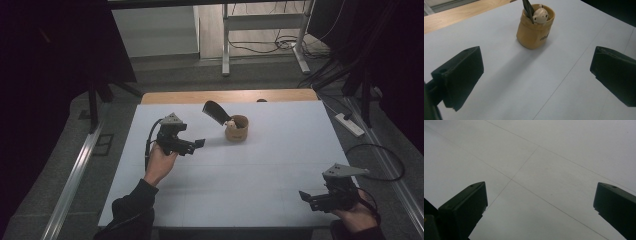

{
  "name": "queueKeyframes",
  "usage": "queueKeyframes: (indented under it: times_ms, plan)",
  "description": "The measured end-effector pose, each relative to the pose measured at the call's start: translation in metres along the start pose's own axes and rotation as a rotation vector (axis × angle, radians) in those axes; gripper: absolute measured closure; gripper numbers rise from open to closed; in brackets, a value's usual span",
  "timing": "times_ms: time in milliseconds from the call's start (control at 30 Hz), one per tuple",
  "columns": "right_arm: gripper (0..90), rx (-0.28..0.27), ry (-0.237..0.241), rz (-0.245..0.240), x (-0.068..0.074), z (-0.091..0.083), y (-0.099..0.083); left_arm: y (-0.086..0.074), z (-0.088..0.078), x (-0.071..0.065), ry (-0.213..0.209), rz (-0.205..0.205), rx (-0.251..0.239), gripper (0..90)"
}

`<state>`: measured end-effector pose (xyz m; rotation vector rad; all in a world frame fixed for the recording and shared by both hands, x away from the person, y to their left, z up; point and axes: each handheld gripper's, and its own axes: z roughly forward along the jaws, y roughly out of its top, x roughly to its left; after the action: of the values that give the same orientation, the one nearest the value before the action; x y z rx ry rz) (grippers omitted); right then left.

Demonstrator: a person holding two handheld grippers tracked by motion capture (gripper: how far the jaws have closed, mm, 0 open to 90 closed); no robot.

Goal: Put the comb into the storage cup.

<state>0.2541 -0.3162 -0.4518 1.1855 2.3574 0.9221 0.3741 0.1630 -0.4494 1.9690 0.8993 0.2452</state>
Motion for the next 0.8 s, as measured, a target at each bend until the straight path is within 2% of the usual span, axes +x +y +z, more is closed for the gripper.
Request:
queueKeyframes:
  times_ms: [800]
  plan:
    - [0.0, -0.005, -0.001, 0.003, 0.0, 0.0, 0.0, -0.014, -0.014, -0.013, 0.007, -0.002, 0.008, 0.0]
